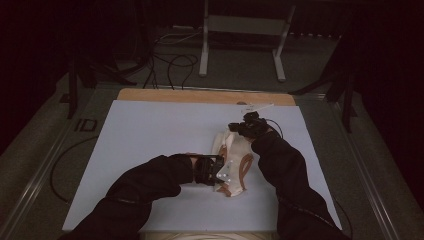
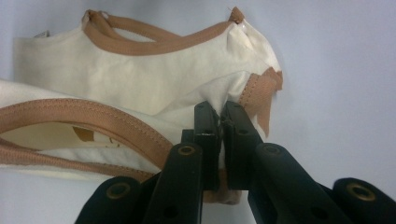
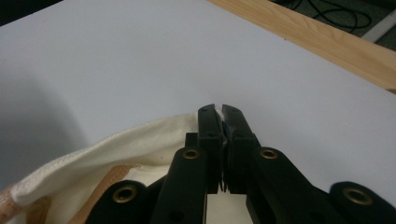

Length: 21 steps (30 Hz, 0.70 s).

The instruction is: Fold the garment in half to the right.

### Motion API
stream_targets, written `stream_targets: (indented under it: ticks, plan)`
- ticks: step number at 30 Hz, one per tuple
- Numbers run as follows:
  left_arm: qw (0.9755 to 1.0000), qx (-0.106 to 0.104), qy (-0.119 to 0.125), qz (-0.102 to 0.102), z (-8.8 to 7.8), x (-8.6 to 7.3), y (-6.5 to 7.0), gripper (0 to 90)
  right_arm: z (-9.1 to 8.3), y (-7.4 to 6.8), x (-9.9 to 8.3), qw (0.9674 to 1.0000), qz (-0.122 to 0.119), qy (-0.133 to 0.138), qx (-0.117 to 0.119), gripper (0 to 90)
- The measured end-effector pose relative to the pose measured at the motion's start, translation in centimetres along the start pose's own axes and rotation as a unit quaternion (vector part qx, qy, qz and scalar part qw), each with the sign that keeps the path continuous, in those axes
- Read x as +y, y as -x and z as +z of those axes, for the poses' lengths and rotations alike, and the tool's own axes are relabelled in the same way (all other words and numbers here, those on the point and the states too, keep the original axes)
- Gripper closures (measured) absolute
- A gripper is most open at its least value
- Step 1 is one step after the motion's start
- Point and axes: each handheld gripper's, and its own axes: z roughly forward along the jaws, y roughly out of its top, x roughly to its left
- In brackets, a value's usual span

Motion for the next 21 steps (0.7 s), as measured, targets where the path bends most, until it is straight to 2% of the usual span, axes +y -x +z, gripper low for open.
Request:
stream_targets:
  ticks: [3, 12, 21]
  plan:
    - [1.0, -0.002, -0.002, 0.006, 0.4, 0.4, -0.1, 86.1, -0.1, 0.3, -0.4, 1.0, 0.001, 0.001, 0.002, 87.6]
    - [0.9999, -0.014, 0.0, 0.004, 1.7, 1.8, -0.3, 86.0, -0.1, 1.5, -1.8, 1.0, 0.007, 0.003, -0.001, 87.5]
    - [0.9998, -0.019, -0.001, 0.004, 2.9, 2.6, -0.2, 85.9, 0.2, 2.6, -3.8, 0.9997, 0.023, 0.006, 0.0, 87.4]
